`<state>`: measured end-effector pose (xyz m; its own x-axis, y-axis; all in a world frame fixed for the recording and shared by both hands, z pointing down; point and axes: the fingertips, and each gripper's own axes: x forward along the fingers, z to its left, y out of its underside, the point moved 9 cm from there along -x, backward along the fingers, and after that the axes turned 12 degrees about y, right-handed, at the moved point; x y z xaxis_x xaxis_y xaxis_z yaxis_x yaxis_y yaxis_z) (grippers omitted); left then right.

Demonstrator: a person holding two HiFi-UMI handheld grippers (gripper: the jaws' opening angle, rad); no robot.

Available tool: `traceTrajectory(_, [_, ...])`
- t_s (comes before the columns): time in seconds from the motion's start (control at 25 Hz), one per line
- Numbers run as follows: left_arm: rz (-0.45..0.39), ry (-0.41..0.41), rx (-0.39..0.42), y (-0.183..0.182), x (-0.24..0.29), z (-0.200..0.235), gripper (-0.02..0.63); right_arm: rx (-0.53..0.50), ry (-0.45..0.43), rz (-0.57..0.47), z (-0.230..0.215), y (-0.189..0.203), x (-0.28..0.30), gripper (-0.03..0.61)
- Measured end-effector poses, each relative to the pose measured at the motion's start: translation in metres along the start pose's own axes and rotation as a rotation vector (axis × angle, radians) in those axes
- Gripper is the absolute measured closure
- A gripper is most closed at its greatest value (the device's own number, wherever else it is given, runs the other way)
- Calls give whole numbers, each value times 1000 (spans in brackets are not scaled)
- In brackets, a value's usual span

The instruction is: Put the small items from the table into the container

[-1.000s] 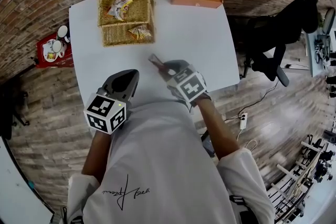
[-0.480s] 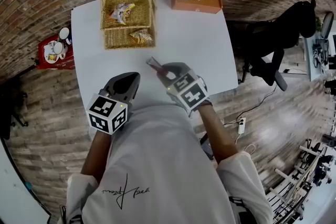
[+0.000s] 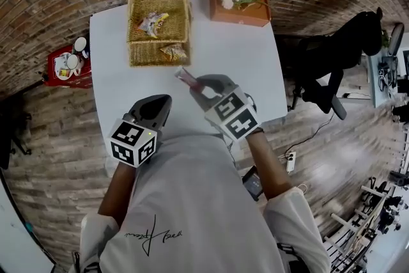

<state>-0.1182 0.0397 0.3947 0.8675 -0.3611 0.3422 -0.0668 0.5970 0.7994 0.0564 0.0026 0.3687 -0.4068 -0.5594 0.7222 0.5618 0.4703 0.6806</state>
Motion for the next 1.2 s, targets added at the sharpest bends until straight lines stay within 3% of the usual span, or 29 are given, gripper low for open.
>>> traceTrajectory(1.2, [-32, -33, -41, 1, -9, 12, 604, -81, 38, -151, -31, -85, 2, 467])
